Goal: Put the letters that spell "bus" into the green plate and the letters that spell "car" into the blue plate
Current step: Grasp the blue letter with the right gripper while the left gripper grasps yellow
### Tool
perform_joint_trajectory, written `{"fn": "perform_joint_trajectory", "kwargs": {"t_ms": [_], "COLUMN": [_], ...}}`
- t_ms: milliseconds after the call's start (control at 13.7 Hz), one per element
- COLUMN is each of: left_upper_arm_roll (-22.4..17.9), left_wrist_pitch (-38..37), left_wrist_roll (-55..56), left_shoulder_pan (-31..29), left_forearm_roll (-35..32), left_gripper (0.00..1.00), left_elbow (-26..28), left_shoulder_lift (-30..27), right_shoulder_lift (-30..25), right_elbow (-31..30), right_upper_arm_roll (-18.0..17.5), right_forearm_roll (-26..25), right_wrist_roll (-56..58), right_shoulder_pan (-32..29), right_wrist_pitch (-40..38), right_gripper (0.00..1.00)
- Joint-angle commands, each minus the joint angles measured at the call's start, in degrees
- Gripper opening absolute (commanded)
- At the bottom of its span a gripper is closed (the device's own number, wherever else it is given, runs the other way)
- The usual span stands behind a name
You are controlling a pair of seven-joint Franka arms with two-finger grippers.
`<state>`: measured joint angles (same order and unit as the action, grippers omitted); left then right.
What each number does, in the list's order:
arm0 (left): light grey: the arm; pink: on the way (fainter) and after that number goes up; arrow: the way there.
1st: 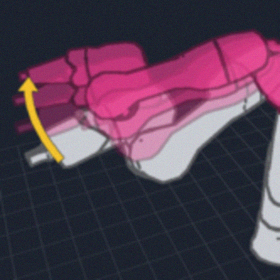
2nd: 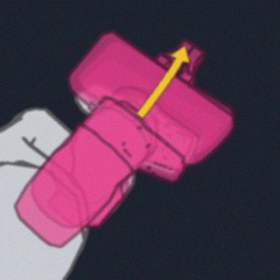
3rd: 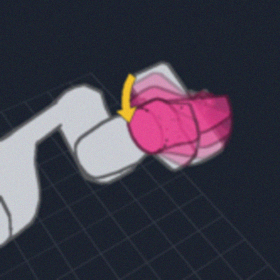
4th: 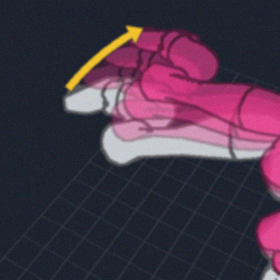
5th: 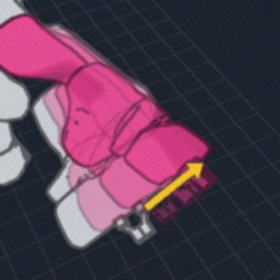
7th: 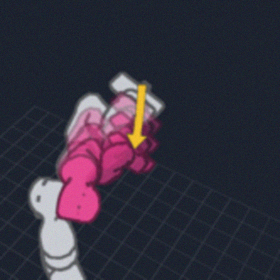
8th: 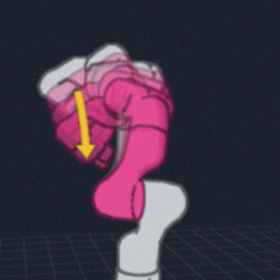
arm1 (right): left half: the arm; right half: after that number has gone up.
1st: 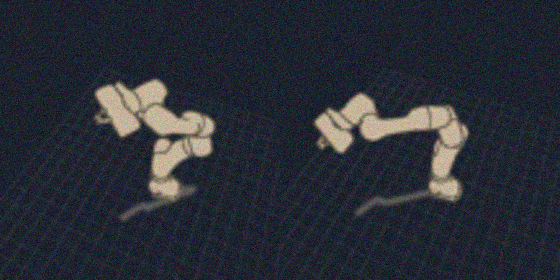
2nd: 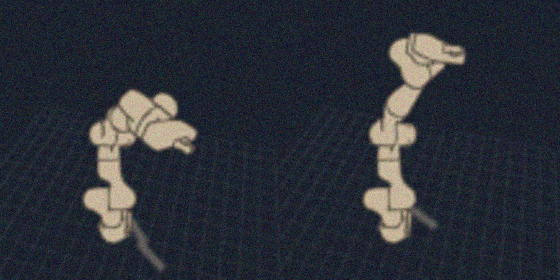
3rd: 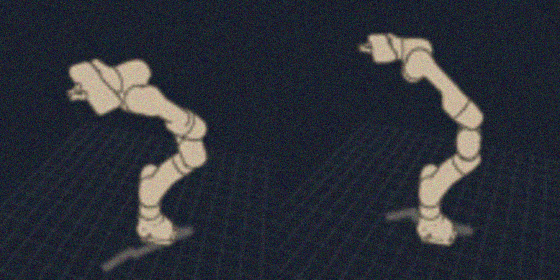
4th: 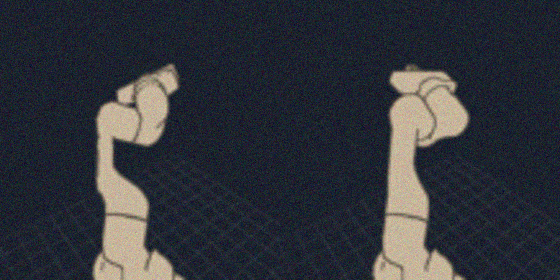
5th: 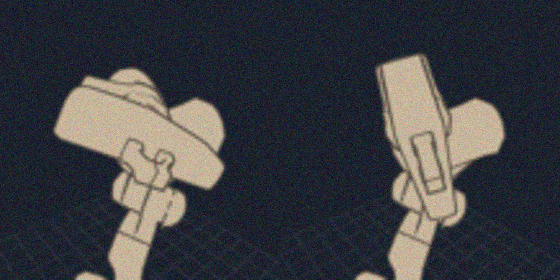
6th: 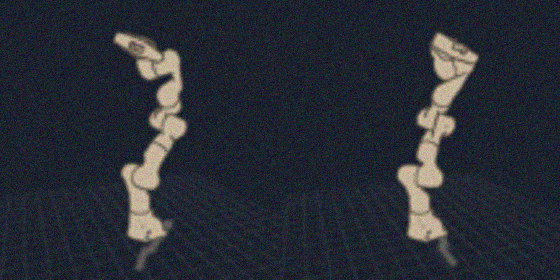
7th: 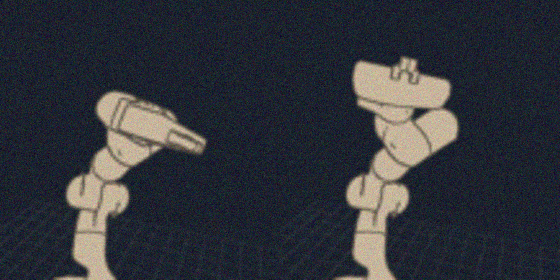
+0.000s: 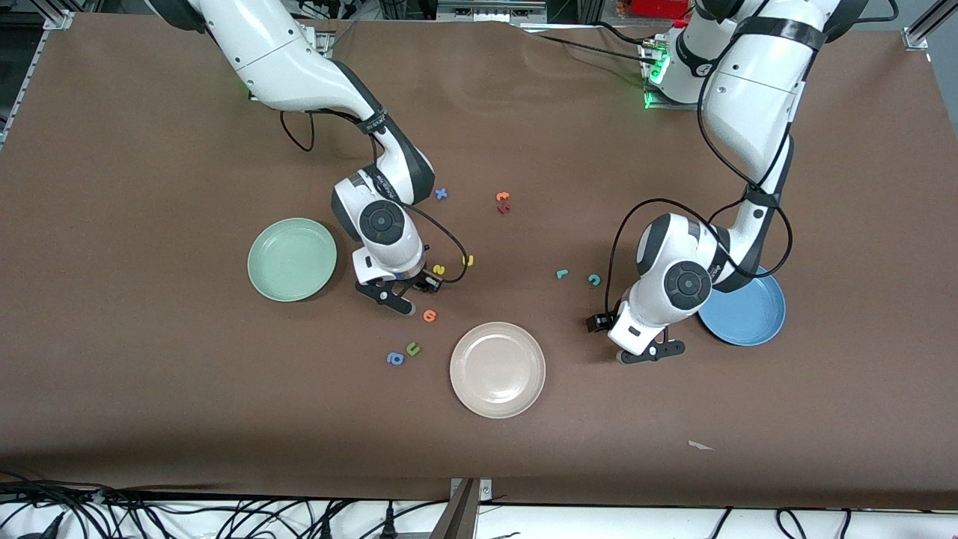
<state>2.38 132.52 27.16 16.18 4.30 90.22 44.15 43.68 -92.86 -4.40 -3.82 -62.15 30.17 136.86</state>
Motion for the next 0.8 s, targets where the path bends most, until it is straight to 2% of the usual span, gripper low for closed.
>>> {"fn": "perform_joint_trajectory", "kwargs": {"t_ms": [0,146,292,583,729], "left_upper_arm_roll": [-0.5,-0.6,-0.5,-0.5,-0.5], "left_wrist_pitch": [0.6,0.6,0.6,0.5,0.5], "left_wrist_roll": [0.5,0.5,0.5,0.4,0.3], "left_shoulder_pan": [0.7,0.6,0.3,0.1,0.0], "left_forearm_roll": [1.0,0.9,1.0,1.0,1.0], "left_gripper": [0.81,0.75,0.7,0.5,0.42], "left_elbow": [-0.1,-0.1,0.0,0.1,0.4], "left_shoulder_lift": [0.8,1.3,1.4,1.4,1.3], "right_shoulder_lift": [0.5,-0.1,-1.9,-7.4,-9.3], "right_elbow": [-0.9,-0.9,-0.7,-1.0,-1.0], "right_upper_arm_roll": [0.4,0.4,1.1,4.7,5.3], "right_forearm_roll": [-1.2,-1.2,-1.3,-1.0,-0.5], "right_wrist_roll": [-1.0,-0.2,1.2,13.2,19.1], "right_shoulder_pan": [0.5,0.2,0.1,-1.6,-4.0], "right_wrist_pitch": [0.6,0.4,-2.5,-14.0,-19.8], "right_gripper": [0.16,0.09,0.09,0.08,0.08]}}
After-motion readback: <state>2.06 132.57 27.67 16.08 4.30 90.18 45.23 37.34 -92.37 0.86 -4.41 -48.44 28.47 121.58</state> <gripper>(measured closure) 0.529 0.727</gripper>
